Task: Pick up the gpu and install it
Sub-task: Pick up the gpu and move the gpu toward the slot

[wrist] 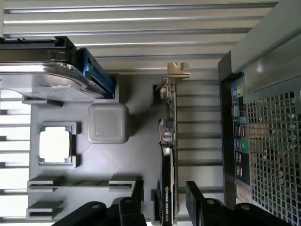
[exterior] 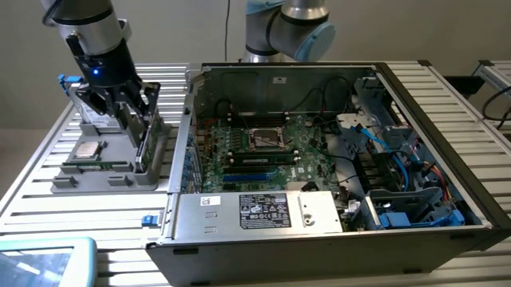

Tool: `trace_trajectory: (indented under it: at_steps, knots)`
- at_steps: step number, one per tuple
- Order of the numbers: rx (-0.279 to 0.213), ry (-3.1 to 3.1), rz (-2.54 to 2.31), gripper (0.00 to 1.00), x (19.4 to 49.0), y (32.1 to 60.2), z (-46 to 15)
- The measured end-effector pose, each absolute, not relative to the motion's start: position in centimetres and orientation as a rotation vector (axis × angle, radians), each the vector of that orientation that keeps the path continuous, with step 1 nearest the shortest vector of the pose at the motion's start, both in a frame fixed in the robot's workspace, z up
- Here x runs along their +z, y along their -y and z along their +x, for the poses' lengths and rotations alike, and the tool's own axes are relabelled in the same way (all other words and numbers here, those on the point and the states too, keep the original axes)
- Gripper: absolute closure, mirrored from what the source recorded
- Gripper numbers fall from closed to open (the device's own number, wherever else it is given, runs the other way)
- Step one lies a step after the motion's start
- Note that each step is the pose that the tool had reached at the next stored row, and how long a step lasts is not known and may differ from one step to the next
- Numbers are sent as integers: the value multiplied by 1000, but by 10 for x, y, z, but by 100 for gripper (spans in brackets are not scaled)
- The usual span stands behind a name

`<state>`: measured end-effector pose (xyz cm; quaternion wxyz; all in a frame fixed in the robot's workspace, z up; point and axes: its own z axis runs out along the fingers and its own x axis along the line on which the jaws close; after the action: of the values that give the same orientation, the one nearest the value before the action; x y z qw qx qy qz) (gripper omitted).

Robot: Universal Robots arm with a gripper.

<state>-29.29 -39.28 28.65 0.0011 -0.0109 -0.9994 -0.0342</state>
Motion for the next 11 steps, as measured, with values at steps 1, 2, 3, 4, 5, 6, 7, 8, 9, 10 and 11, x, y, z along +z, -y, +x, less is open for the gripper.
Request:
trace_trajectory:
  at_steps: [1,2,3,4,5,6,7,8,9,10,11]
  knots:
    - [-107,3137,-22,52,285,393,-293]
    - [-107,3137,-14,52,283,393,-293]
    - [-107,3137,-7,52,281,393,-293]
    - [-107,3137,-1,52,279,393,-293]
    - [-107,3137,2,52,277,393,-293]
    - [-107,3137,3,52,276,393,-293]
    - [-107,3137,3,52,274,393,-293]
    - [-107,3137,3,52,272,393,-293]
    - [-107,3137,3,52,270,393,-293]
    - [-107,3137,3,52,268,393,-292]
    - [-108,3137,3,52,267,393,-292]
